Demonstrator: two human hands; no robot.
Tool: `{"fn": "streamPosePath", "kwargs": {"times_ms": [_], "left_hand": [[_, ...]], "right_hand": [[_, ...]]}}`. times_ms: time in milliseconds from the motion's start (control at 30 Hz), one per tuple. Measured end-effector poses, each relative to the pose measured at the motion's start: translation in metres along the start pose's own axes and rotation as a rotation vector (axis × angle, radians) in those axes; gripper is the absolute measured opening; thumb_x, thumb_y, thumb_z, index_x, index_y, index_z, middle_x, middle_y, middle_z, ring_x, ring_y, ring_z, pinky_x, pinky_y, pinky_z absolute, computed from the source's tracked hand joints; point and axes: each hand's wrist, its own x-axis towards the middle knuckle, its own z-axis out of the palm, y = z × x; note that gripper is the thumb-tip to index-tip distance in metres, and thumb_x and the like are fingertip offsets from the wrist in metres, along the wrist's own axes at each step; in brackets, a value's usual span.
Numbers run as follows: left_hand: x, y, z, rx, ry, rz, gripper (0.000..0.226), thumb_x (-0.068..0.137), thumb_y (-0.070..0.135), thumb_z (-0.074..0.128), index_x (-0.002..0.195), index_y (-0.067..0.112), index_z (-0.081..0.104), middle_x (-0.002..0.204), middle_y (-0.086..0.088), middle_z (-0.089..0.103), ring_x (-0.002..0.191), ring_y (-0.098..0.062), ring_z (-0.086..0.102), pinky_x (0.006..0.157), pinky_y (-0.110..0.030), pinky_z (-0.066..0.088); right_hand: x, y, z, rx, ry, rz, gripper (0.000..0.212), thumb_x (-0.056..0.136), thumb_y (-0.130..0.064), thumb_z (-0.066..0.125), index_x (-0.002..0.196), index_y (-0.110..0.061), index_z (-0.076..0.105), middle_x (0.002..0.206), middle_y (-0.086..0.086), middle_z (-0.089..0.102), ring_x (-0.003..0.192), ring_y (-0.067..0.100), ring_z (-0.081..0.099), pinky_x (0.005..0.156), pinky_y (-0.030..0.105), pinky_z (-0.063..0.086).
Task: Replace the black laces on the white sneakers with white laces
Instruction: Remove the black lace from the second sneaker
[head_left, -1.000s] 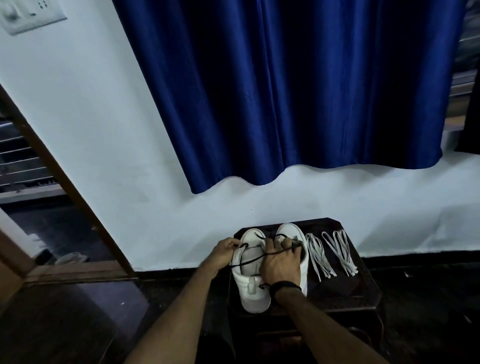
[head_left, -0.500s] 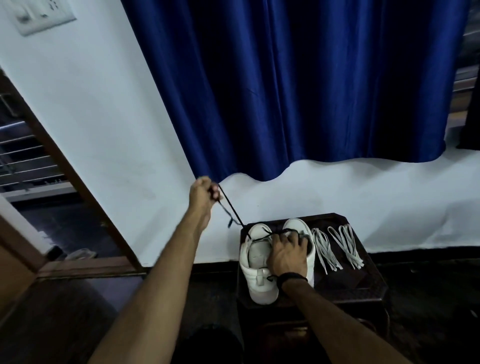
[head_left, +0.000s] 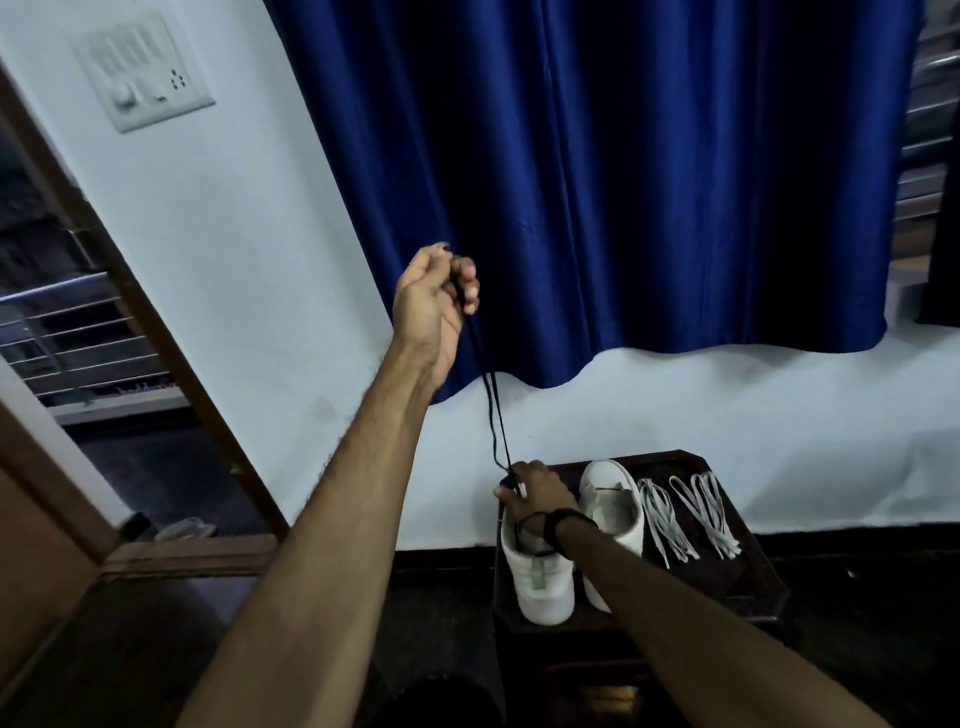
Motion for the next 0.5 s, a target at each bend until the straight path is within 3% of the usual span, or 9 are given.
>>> {"fn": "streamPosePath", "kwargs": {"times_ms": [100, 167, 267, 333, 400, 433, 500], "left_hand": [[-0.002, 0.002, -0.013, 0.055, 0.082, 0.006, 0.02, 0.103, 0.006, 0.035, 0.089, 0.015, 0.047, 0.07, -0.003, 0.055, 0.056, -0.013, 0.046, 0.048, -0.023, 0.028], [-0.005, -0.006, -0.03, 0.26, 0.19, -0.001, 0.021, 0.1, 0.003, 0.04, 0.085, 0.016, 0.049, 0.068, -0.002, 0.054, 0.053, -0.012, 0.043, 0.046, -0.023, 0.026], [-0.019, -0.043, -0.06, 0.686, 0.287, -0.131, 0.019, 0.086, 0.004, 0.053, 0.087, 0.022, 0.06, 0.076, 0.001, 0.062, 0.062, -0.015, 0.052, 0.057, -0.027, 0.038], [-0.036, -0.077, -0.078, 0.858, 0.218, -0.307, 0.028, 0.083, 0.006, 0.063, 0.104, 0.024, 0.063, 0.093, -0.003, 0.068, 0.081, -0.02, 0.061, 0.07, -0.027, 0.043], [-0.053, -0.107, -0.084, 0.935, 0.053, -0.505, 0.043, 0.083, 0.012, 0.073, 0.122, 0.021, 0.058, 0.104, -0.003, 0.063, 0.09, -0.016, 0.058, 0.074, -0.025, 0.043], [-0.061, -0.117, -0.082, 0.942, -0.04, -0.583, 0.046, 0.084, 0.015, 0.075, 0.126, 0.02, 0.056, 0.105, -0.002, 0.06, 0.087, -0.013, 0.058, 0.071, -0.021, 0.043], [-0.076, -0.131, -0.073, 0.882, -0.142, -0.66, 0.031, 0.093, 0.014, 0.064, 0.124, 0.015, 0.057, 0.098, -0.003, 0.058, 0.064, 0.0, 0.055, 0.053, -0.01, 0.038]], "right_hand": [[0.006, -0.001, -0.006, 0.205, 0.12, 0.059, 0.02, 0.092, -0.021, 0.055, 0.078, -0.01, 0.063, 0.089, 0.013, 0.069, 0.088, 0.029, 0.064, 0.072, 0.028, 0.045], [0.011, -0.001, -0.018, 0.324, 0.218, 0.066, 0.024, 0.093, -0.017, 0.054, 0.073, -0.011, 0.066, 0.08, 0.009, 0.071, 0.074, 0.021, 0.063, 0.066, 0.023, 0.041], [0.02, -0.018, -0.043, 0.534, 0.28, 0.056, 0.023, 0.094, -0.014, 0.053, 0.078, -0.008, 0.068, 0.071, 0.004, 0.067, 0.065, 0.017, 0.061, 0.063, 0.025, 0.05], [0.023, -0.033, -0.062, 0.687, 0.334, -0.007, 0.022, 0.093, -0.004, 0.051, 0.078, 0.0, 0.066, 0.065, 0.0, 0.064, 0.057, 0.007, 0.06, 0.057, 0.018, 0.049], [0.024, -0.049, -0.079, 0.679, 0.328, -0.14, 0.025, 0.094, -0.003, 0.049, 0.076, -0.004, 0.068, 0.065, -0.002, 0.065, 0.055, 0.002, 0.06, 0.06, 0.015, 0.05], [0.025, -0.056, -0.085, 0.68, 0.313, -0.182, 0.027, 0.094, -0.004, 0.049, 0.076, -0.009, 0.069, 0.066, -0.001, 0.067, 0.056, 0.004, 0.061, 0.062, 0.016, 0.051], [0.025, -0.067, -0.096, 0.751, 0.295, -0.24, 0.03, 0.096, -0.003, 0.047, 0.078, -0.013, 0.069, 0.068, 0.001, 0.068, 0.06, 0.009, 0.061, 0.066, 0.02, 0.053]]}}
